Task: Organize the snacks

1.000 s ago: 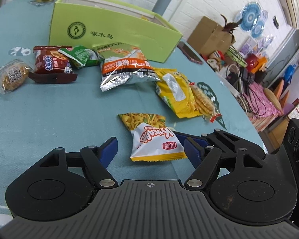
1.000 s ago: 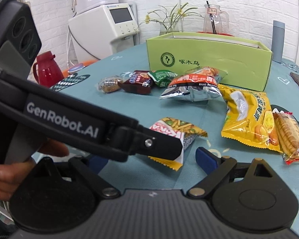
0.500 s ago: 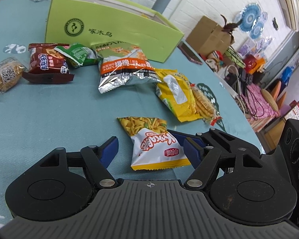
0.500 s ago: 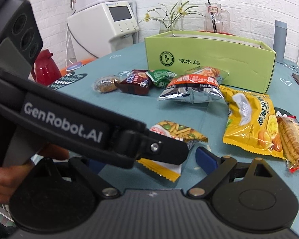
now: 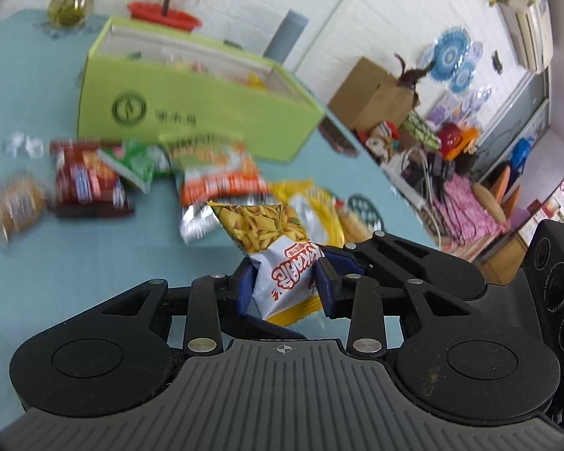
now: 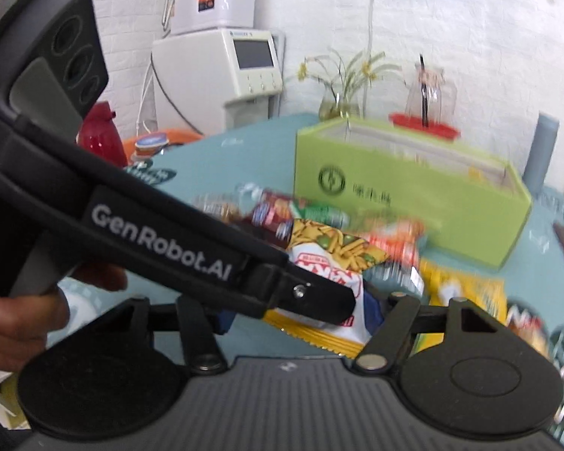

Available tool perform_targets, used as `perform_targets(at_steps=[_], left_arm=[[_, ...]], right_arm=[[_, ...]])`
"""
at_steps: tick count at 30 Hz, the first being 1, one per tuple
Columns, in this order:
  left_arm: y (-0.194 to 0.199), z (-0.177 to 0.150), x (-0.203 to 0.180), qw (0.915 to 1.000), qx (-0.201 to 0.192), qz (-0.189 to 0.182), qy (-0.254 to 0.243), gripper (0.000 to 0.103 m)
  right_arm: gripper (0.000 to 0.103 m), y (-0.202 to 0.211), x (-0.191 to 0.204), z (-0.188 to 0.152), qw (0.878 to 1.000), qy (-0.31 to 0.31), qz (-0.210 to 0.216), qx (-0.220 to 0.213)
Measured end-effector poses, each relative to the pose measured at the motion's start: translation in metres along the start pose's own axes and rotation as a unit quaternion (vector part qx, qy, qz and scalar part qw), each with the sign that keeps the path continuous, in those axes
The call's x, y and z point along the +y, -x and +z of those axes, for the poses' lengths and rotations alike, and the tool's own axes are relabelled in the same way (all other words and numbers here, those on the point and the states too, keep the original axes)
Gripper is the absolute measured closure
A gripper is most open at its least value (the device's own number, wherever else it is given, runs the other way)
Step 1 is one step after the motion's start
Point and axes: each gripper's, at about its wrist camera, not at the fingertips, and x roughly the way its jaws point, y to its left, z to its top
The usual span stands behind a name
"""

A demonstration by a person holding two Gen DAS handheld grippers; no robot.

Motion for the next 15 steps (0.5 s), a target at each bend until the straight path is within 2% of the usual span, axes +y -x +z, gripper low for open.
perform_targets(at_steps=[6,9,13,14,15], left_arm=[[-0.002,0.086,0.010,0.9971,-0.058,0.028,-0.040,0.088],[-0.017,0.132,0.024,0.9947,-0.073,0.051,-0.052,0.087],[-0.047,0.174,0.054,0.9931,-0.072,0.079,-0.047,0.086],[-0.055,0.180,0.063,0.9924,-0.071,0.091,-0.042,0.081],[-0.060,0.184,0.071,0.9918,-0.071,0.100,-0.037,0.071]], right_arm=[[0.026,-0.044,-0.035,0.076,0.998,0.053,-0.006,-0.043],[0.026,-0.080,-0.060,0.109,0.998,0.049,-0.003,-0.045],[0.024,-0.127,-0.087,0.129,0.999,0.025,0.011,-0.027],[0.021,-0.136,-0.092,0.130,1.000,0.017,0.013,-0.022],[0.020,-0.140,-0.095,0.131,1.000,0.012,0.012,-0.020]])
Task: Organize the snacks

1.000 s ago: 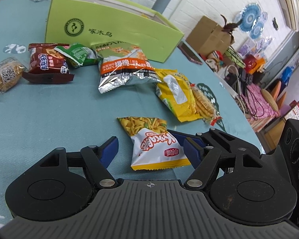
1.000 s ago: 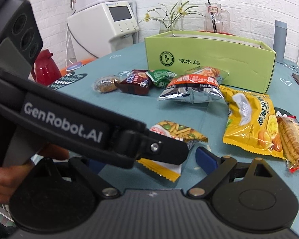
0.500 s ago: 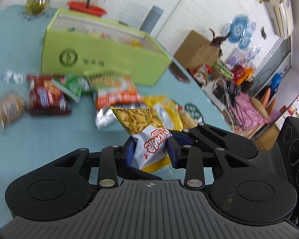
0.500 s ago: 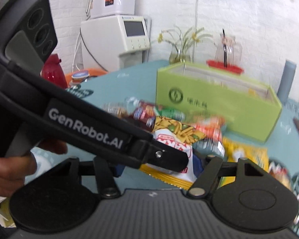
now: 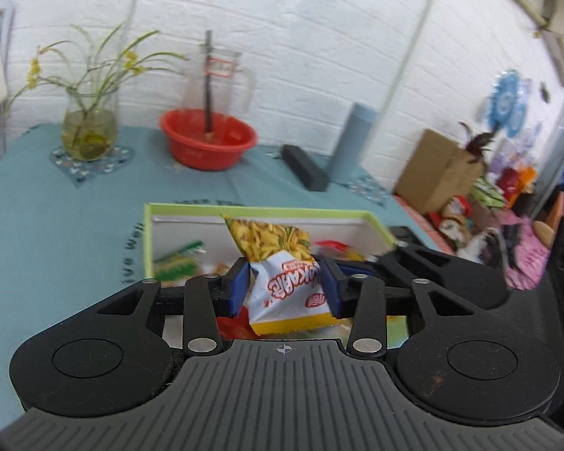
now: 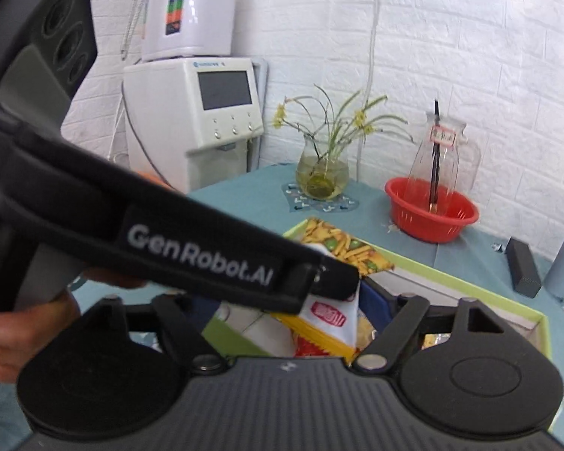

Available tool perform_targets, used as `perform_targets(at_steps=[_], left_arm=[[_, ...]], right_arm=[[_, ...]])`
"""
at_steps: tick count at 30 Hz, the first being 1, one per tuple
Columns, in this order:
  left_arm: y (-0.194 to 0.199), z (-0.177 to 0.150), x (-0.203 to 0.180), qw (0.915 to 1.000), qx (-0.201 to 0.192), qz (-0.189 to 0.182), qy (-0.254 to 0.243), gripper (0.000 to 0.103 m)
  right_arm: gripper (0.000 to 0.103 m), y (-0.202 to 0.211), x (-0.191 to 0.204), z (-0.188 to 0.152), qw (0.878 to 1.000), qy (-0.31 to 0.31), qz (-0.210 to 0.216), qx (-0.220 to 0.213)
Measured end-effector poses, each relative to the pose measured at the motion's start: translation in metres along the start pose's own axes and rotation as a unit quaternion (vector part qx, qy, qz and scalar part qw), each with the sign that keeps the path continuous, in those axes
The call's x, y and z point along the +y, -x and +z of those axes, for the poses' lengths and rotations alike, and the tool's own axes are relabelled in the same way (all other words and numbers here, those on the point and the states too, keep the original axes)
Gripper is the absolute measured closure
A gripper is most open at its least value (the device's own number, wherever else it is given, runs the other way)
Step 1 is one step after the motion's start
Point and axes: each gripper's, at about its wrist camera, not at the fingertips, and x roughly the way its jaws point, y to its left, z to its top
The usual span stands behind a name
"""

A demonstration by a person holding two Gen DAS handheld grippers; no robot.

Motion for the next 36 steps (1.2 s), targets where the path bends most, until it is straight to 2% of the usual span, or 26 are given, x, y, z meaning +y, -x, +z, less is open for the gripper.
perform_targets(at_steps=[4,9,12,15,19,24,29,33,36], left_arm=[[-0.001,-0.005,0.016,0.9999,-0.008,0.007,0.009,0.059],[0.040,-0.029,0.002,0.9993,-0.036,-0.011,0.003,0.042],[0.063,-0.053,-0.013,0.9988,-0.038,-0.031,-0.004,0.039],[0.075,-0.083,-0.027,0.9986,-0.025,-0.047,-0.001,0.038],[0.079,-0.125,-0.044,0.9974,0.012,-0.069,0.017,0.038],[0.069,-0.166,-0.073,0.9894,0.068,-0.123,0.036,0.039],[0.048,-0.175,-0.098,0.9854,0.102,-0.132,0.035,0.039],[0.028,-0.172,-0.108,0.9832,0.116,-0.134,0.044,0.039],[0.012,-0.167,-0.112,0.9836,0.125,-0.121,0.046,0.040]], right_arm=[[0.012,0.009,-0.003,-0.002,1.000,-0.004,-0.016,-0.015],[0.010,0.061,0.003,-0.017,0.998,-0.009,-0.044,-0.047],[0.010,0.092,0.010,-0.042,0.997,-0.039,-0.049,-0.045],[0.010,0.118,0.022,-0.078,0.995,-0.076,-0.065,-0.030],[0.010,0.146,0.035,-0.128,0.987,-0.129,-0.091,-0.004],[0.010,0.167,0.043,-0.168,0.982,-0.159,-0.102,0.030],[0.010,0.179,0.040,-0.175,0.983,-0.131,-0.128,0.028],[0.010,0.171,0.022,-0.171,0.986,-0.127,-0.107,0.032],[0.010,0.153,0.014,-0.167,0.989,-0.101,-0.098,0.047]])
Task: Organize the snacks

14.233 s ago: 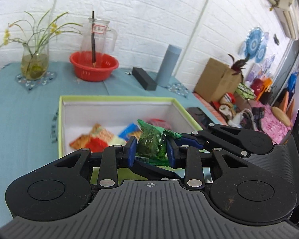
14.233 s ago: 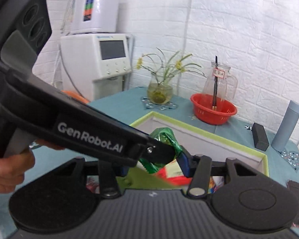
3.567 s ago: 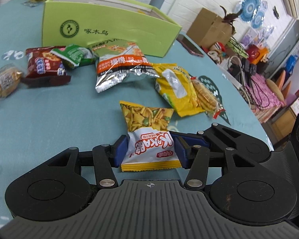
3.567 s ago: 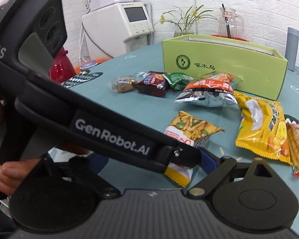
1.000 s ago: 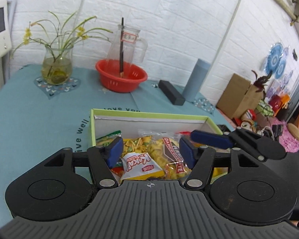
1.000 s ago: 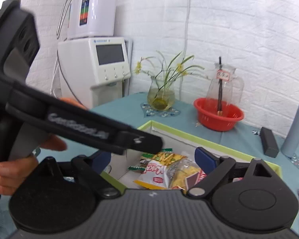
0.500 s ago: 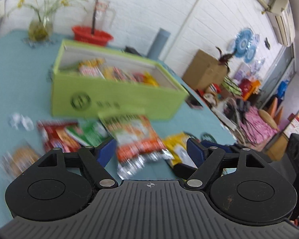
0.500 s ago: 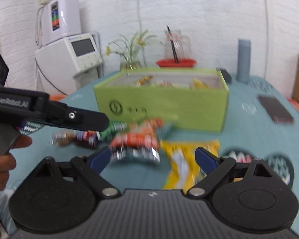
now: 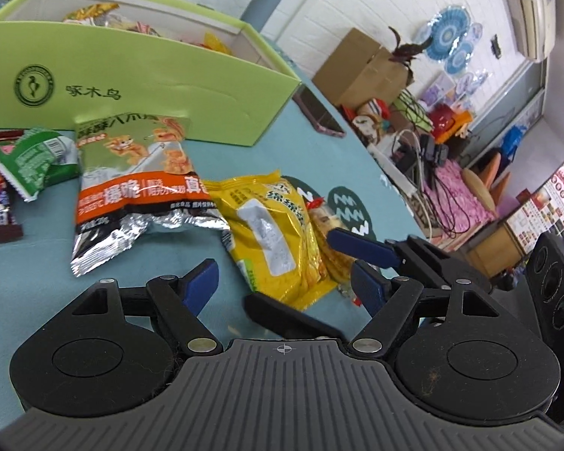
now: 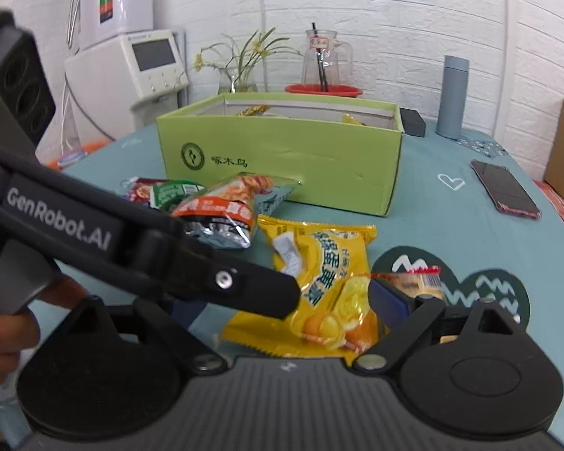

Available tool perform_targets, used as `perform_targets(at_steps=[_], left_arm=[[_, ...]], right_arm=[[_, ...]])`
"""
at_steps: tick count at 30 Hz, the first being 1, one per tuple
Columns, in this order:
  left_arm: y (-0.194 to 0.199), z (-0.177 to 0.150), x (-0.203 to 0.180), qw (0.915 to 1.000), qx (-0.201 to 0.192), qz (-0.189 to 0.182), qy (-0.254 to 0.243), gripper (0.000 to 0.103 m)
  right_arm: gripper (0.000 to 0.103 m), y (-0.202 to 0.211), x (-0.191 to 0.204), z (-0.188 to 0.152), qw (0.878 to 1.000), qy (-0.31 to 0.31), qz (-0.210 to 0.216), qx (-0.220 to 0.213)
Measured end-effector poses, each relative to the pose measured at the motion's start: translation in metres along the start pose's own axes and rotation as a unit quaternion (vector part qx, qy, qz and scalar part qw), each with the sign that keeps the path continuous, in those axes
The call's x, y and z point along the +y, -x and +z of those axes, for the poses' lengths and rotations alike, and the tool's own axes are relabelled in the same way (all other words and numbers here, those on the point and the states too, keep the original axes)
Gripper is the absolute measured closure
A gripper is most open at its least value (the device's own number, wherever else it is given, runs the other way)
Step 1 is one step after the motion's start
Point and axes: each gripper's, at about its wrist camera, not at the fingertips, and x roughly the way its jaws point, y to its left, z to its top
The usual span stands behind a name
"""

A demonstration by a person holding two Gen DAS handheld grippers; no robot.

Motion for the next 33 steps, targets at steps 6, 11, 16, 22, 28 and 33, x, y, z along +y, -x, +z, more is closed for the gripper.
perform_targets(at_steps=[6,11,16,22,28,33], left_arm=[[-0.016,0.009,0.012,0.9997,0.017,-0.004,0.017,0.049],[-0.018,0.003,0.010,0.9996,0.030,0.004,0.001,0.071],[0.003,-0.018,0.007,0.9993,0.032,0.016,-0.012,0.074],[0.040,-0.058,0.001,0.9992,0.028,0.025,-0.014,0.070],[0.062,-0.065,0.005,0.9991,0.000,0.041,-0.009,0.043],[0.056,-0.063,0.009,0.9996,0.008,0.029,0.001,0.042]], right_arm=[[0.010,-0.030,-0.005,0.001,0.999,0.015,0.004,0.042],[0.010,-0.025,0.017,-0.006,0.998,0.042,0.008,0.042],[0.010,-0.005,0.038,-0.016,0.998,0.038,0.021,0.038],[0.010,0.027,0.070,-0.036,0.998,0.040,0.044,0.034],[0.010,0.040,0.074,-0.037,0.998,0.033,0.037,0.023],[0.010,0.037,0.070,-0.039,0.999,0.028,0.030,0.028]])
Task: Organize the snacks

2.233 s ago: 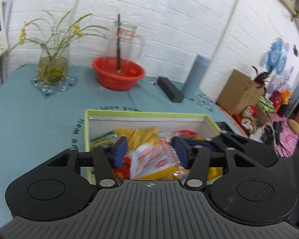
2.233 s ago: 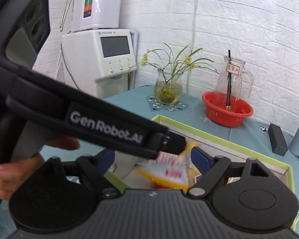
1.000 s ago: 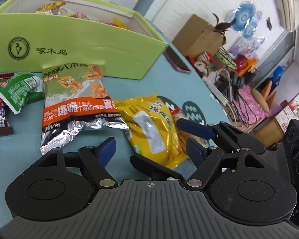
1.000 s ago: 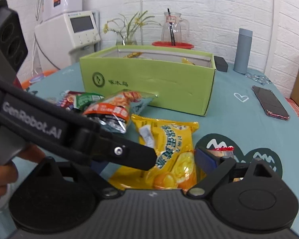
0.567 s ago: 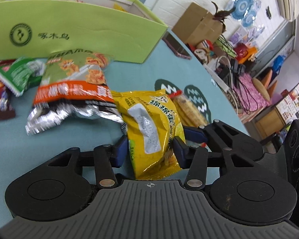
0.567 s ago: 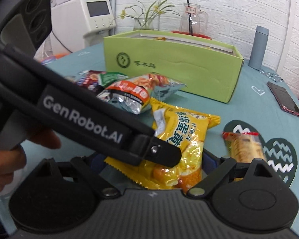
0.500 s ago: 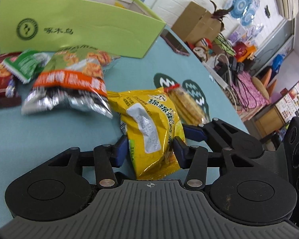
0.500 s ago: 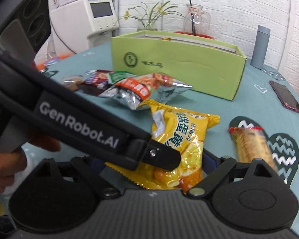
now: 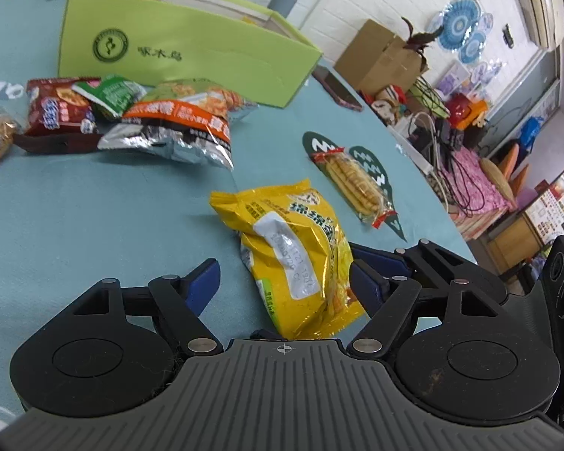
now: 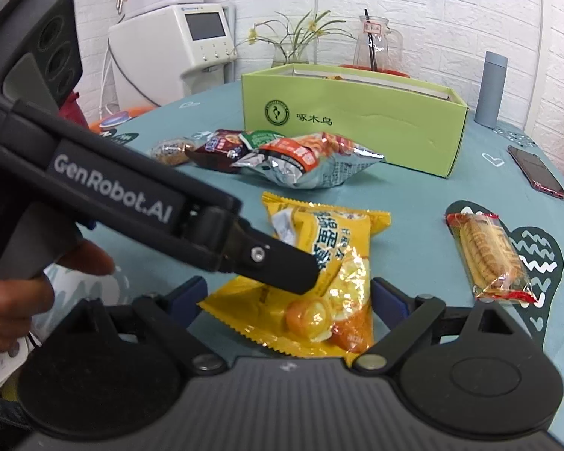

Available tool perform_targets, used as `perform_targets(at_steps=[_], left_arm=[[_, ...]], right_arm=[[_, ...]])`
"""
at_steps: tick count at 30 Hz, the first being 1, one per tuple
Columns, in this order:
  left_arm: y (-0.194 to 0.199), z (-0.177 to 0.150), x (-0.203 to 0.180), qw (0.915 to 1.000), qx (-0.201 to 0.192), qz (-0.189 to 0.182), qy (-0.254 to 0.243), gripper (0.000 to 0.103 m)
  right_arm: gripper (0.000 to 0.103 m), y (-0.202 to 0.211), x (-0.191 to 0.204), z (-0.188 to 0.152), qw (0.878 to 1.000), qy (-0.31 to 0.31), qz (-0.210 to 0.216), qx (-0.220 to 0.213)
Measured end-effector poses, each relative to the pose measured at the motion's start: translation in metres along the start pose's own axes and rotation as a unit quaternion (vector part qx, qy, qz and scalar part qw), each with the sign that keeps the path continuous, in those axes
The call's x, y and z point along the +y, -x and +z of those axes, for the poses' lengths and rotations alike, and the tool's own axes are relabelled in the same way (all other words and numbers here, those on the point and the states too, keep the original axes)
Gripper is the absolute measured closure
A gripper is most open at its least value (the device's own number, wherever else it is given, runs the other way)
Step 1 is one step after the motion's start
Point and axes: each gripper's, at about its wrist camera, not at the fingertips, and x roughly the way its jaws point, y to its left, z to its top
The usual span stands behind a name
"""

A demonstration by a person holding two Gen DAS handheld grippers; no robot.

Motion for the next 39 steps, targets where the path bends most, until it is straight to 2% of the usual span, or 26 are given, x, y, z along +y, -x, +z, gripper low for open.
perform_targets(at_steps=[4,5,6,7,9,11,16,21,25,28,31,34,35,36,39], left_arm=[[-0.006,0.000,-0.002,1.0000,-0.003,-0.007,-0.002,0.042],[-0.009,0.000,-0.004,0.9999,-0.004,-0.010,-0.004,0.046],[-0.012,0.000,-0.004,0.9999,-0.002,-0.012,-0.008,0.069],[-0.015,0.001,-0.006,0.9999,0.003,-0.007,-0.012,0.078],[-0.012,0.003,-0.006,0.9998,-0.001,-0.013,-0.012,0.088],[-0.005,0.008,-0.010,0.9996,-0.011,-0.022,-0.012,0.089],[0.006,0.037,-0.019,0.9985,-0.040,-0.028,-0.026,0.089],[0.007,0.094,-0.025,0.9960,-0.070,-0.022,-0.052,0.087],[-0.002,0.156,-0.025,0.9925,-0.095,-0.003,-0.077,0.086],[-0.021,0.203,-0.017,0.9910,-0.102,0.014,-0.086,0.086],[-0.048,0.238,-0.001,0.9921,-0.093,0.028,-0.079,0.082],[-0.075,0.258,0.022,0.9932,-0.080,0.053,-0.066,0.070],[-0.082,0.260,0.029,0.9933,-0.075,0.065,-0.059,0.059],[-0.085,0.260,0.034,0.9933,-0.074,0.070,-0.055,0.056],[-0.075,0.254,0.040,0.9926,-0.085,0.065,-0.057,0.052]], right_arm=[[0.010,-0.009,-0.004,-0.001,1.000,-0.009,0.009,0.006],[0.010,-0.012,-0.005,-0.002,1.000,-0.011,0.012,0.008],[0.012,-0.012,-0.003,-0.002,1.000,-0.006,0.012,0.002],[0.016,-0.012,-0.003,-0.001,1.000,-0.001,0.009,0.000],[0.021,-0.008,-0.003,0.003,1.000,0.003,0.010,-0.009],[0.021,-0.002,-0.007,0.009,1.000,0.000,0.013,-0.022],[0.020,0.001,-0.017,0.038,0.998,0.008,0.005,-0.055],[0.019,-0.014,-0.031,0.084,0.995,0.046,-0.013,-0.088],[0.017,-0.043,-0.053,0.133,0.992,0.065,-0.021,-0.107],[0.018,-0.075,-0.076,0.170,0.993,0.061,-0.020,-0.102],[0.017,-0.111,-0.097,0.192,0.995,0.046,-0.011,-0.084],[0.015,-0.145,-0.112,0.198,0.998,0.022,-0.001,-0.060],[0.012,-0.153,-0.115,0.198,0.998,0.019,-0.004,-0.055],[0.012,-0.157,-0.118,0.197,0.998,0.018,-0.012,-0.053],[0.010,-0.145,-0.120,0.192,0.997,0.009,-0.026,-0.067]])
